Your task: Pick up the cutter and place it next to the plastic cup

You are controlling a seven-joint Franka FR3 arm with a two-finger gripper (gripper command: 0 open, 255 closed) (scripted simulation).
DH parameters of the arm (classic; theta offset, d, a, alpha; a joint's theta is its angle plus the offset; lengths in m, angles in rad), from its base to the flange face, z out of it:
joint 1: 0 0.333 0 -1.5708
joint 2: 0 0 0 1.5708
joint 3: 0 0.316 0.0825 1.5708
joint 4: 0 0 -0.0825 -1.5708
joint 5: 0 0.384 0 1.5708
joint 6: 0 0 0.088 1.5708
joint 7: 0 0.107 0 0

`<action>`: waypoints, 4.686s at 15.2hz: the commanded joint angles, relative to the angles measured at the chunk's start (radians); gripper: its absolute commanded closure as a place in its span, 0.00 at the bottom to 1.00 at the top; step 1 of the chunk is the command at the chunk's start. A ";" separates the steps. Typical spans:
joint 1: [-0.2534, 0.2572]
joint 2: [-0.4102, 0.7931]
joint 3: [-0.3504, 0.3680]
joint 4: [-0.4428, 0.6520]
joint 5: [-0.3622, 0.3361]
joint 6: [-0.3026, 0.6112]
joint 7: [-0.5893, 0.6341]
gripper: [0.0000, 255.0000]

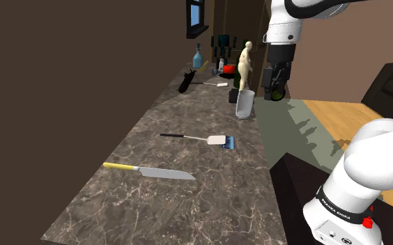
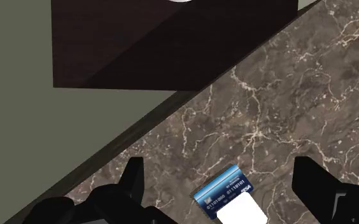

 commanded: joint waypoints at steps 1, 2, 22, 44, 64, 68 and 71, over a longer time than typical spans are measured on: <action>0.000 0.000 0.000 0.000 0.000 0.000 0.000 0.00; 0.012 0.025 0.014 0.003 0.009 0.023 0.003 0.00; 0.196 0.613 0.283 0.269 0.042 0.370 0.075 0.00; 0.392 1.171 0.395 0.679 -0.188 0.488 0.194 0.00; 0.393 1.179 0.393 0.667 -0.192 0.507 0.197 1.00; 0.390 1.154 0.399 0.688 -0.181 0.463 0.191 1.00; 0.388 1.137 0.402 0.706 -0.173 0.430 0.187 1.00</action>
